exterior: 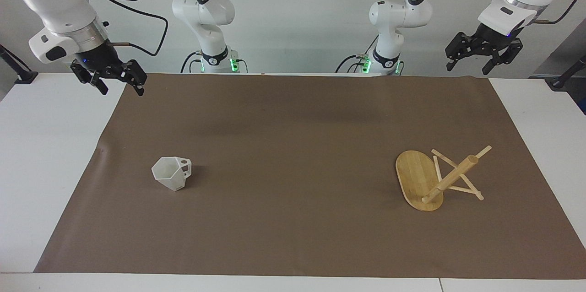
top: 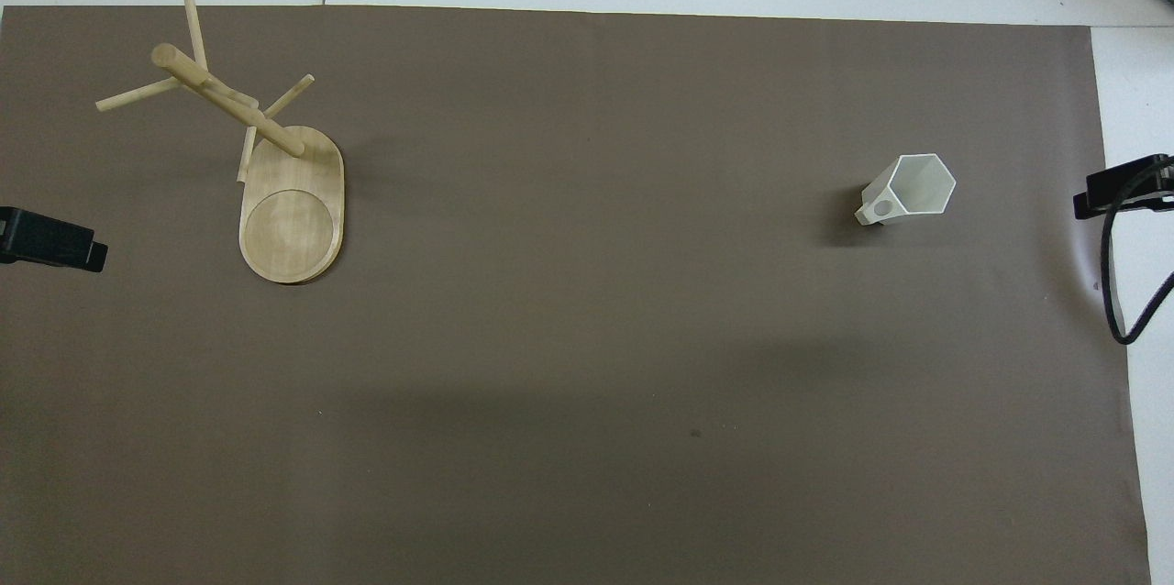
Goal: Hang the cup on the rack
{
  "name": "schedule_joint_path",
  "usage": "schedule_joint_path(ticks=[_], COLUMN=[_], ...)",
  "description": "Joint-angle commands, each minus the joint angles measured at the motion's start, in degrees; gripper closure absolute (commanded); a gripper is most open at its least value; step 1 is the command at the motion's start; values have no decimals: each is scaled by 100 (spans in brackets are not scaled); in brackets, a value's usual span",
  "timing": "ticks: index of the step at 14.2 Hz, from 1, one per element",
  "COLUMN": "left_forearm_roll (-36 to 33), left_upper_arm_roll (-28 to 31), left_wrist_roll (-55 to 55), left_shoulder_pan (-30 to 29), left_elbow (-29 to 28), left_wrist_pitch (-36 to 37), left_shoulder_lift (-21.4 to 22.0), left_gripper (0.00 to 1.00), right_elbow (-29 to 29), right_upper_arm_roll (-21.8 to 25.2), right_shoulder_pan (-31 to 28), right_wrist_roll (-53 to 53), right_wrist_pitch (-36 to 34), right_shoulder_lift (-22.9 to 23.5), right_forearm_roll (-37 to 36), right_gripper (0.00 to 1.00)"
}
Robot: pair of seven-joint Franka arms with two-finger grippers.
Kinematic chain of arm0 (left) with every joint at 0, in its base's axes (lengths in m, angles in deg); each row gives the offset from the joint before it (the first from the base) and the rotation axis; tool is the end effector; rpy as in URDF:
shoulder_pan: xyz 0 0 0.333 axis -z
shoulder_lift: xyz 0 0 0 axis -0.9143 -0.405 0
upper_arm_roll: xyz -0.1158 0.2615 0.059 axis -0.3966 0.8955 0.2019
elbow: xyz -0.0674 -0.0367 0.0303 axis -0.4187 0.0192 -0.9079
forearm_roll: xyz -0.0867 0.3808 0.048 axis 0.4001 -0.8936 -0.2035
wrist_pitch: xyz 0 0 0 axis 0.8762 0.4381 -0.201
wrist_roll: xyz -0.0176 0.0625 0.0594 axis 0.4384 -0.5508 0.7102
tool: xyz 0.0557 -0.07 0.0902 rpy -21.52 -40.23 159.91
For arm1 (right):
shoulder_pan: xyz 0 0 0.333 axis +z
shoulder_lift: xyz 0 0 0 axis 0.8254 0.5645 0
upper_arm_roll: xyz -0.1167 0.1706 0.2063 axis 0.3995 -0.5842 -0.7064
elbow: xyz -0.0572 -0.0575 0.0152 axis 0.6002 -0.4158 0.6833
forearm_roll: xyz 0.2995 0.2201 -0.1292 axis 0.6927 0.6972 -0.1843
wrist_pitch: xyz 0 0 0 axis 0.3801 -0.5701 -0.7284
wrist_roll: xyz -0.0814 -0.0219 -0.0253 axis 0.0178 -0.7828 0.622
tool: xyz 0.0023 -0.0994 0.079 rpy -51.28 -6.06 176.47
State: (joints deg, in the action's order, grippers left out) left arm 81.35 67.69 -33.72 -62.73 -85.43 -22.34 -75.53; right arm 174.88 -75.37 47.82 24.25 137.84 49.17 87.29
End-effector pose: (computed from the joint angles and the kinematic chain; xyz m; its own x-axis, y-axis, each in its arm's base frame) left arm 0.5216 -0.0371 0.6283 0.9837 -0.1770 -0.0327 -0.1761 -0.9839 0.0293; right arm 0.5678 -0.0752 0.5793 0.9991 -0.0406 -0.0148 -0.0404 -0.9991 0.0129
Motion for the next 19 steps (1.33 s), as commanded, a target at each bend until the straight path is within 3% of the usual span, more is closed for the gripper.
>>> schedule_joint_path(ticks=[1,19], left_forearm_roll=[-87,-87], left_upper_arm_roll=[20,20], left_wrist_roll=[46,46], left_shoulder_pan=[14,22], left_elbow=[-117,-117], left_wrist_pitch=[47,47], left_shoulder_lift=[122,122], left_gripper=[0,0], right_elbow=[229,229], right_upper_arm_roll=[40,31], right_shoulder_pan=[-10,25], right_wrist_roll=[-104,-78], right_wrist_pitch=[106,281], right_shoulder_lift=[-174,-183], right_forearm_roll=[111,102], right_gripper=[0,0])
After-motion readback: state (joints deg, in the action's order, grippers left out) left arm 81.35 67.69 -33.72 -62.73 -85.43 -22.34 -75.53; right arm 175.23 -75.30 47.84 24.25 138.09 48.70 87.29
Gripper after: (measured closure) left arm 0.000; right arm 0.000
